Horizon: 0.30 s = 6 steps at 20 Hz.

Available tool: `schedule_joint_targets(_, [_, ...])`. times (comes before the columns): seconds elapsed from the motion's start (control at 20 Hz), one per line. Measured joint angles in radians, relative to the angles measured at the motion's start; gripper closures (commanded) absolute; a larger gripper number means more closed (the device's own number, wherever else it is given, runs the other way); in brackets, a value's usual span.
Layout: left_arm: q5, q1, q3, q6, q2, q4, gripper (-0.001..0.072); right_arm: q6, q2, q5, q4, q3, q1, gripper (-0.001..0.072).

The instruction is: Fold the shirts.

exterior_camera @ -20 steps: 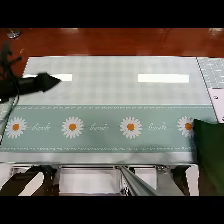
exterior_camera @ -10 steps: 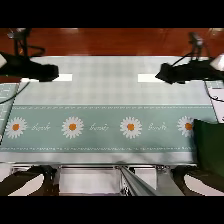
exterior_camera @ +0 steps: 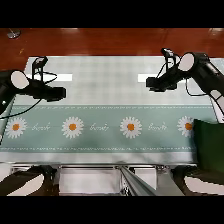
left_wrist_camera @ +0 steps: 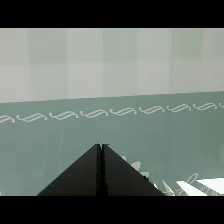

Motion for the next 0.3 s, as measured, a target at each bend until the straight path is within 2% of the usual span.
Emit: schedule_joint_targets(0.3, [-0.023, -0.001, -0.01, -0.004, -0.005, 0.003, 0.0686, 0.013, -0.006, 0.007, -0.026, 0.003, 0.003, 0.0684])
